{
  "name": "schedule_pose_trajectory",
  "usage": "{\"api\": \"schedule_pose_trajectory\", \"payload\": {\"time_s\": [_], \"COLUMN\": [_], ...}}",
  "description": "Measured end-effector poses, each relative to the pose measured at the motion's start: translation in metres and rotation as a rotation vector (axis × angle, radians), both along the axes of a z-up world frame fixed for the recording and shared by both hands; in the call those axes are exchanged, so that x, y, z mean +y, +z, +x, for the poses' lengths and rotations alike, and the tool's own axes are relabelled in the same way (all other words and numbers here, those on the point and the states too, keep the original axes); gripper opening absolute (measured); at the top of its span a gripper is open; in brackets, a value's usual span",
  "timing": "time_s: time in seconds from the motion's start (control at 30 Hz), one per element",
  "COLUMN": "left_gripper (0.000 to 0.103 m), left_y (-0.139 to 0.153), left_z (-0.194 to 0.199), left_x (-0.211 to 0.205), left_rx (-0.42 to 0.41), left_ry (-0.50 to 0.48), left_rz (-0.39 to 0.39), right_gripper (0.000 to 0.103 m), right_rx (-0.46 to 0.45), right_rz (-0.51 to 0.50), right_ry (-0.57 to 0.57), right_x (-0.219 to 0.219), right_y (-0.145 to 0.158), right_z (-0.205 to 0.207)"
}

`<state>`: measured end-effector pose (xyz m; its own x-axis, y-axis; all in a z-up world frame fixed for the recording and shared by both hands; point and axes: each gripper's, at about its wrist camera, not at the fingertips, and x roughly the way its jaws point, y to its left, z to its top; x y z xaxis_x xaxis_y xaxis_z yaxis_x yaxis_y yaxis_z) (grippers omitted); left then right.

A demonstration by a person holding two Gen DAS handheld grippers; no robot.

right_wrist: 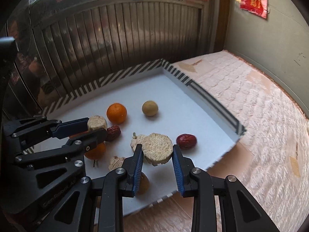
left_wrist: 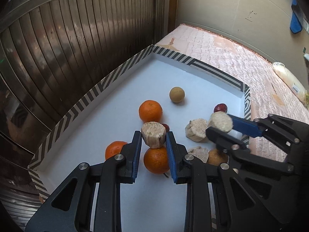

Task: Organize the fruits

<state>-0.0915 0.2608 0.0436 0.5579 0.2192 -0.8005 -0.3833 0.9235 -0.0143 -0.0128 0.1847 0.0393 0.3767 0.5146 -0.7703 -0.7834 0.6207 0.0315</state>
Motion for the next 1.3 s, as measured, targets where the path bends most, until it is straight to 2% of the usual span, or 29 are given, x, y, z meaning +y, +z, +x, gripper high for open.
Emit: {"api": "schedule_pose_trajectory", "payload": {"time_s": [0.07, 0.13, 0.3, 0.47, 0.53, 0.6, 0.67, 0.97, 1.3], "left_gripper": [0.025, 0.025, 0.026, 0.044, 0.059, 0.066, 0.066, 0.066, 0.066], "left_y": [0.0, 0.0, 0.001, 0.003, 0.007, 0.011, 0.013, 0.017, 0.023], "left_z": [-0.001, -0.001, -0.001, -0.004, -0.008, -0.011, -0.013, -0.024, -0.034], "left_x": [0.001, 0.002, 0.002, 0.0, -0.001, -0.003, -0.005, -0.02, -0.024], "left_rx": [-0.002, -0.002, -0.005, -0.012, -0.025, -0.046, -0.052, -0.068, -0.107], "left_ry": [0.003, 0.004, 0.012, 0.03, 0.045, 0.056, 0.057, 0.055, 0.083], "left_rz": [0.004, -0.008, -0.008, 0.0, 0.012, 0.033, 0.039, 0.064, 0.084], "right_gripper": [0.029, 0.029, 0.035, 0.035, 0.035, 0.036, 0.041, 0.047, 0.048], "right_rx": [0.004, 0.021, 0.03, 0.011, -0.001, -0.014, -0.018, -0.058, -0.04], "right_rz": [-0.014, 0.015, 0.039, 0.059, 0.079, 0.104, 0.118, 0.158, 0.184], "right_ry": [0.0, -0.01, -0.02, -0.039, -0.058, -0.089, -0.114, -0.224, -0.256], "right_x": [0.004, 0.0, -0.005, -0.013, -0.019, -0.027, -0.034, -0.054, -0.071], "right_y": [-0.005, -0.006, -0.004, 0.003, 0.007, 0.011, 0.014, 0.02, 0.02], "right_z": [0.001, 0.003, 0.003, -0.005, -0.009, -0.013, -0.015, -0.03, -0.034]}}
